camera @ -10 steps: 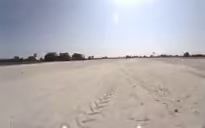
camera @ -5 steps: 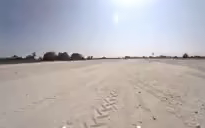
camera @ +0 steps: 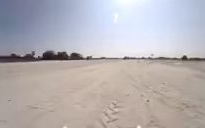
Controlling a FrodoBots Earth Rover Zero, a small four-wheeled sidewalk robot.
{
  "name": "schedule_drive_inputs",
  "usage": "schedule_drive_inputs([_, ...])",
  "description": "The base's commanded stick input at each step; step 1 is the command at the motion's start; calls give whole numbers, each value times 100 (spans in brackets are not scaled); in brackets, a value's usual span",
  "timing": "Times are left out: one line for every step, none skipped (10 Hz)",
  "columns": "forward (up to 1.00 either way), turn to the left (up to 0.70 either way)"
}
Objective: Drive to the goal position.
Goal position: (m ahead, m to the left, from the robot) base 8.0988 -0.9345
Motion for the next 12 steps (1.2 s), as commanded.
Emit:
schedule_drive_inputs([70,0])
schedule_drive_inputs([70,0])
schedule_drive_inputs([70,0])
schedule_drive_inputs([70,0])
schedule_drive_inputs([70,0])
schedule_drive_inputs([70,0])
schedule_drive_inputs([70,0])
schedule_drive_inputs([70,0])
schedule_drive_inputs([70,0])
schedule_drive_inputs([70,0])
schedule_drive_inputs([70,0])
schedule_drive_inputs([70,0])
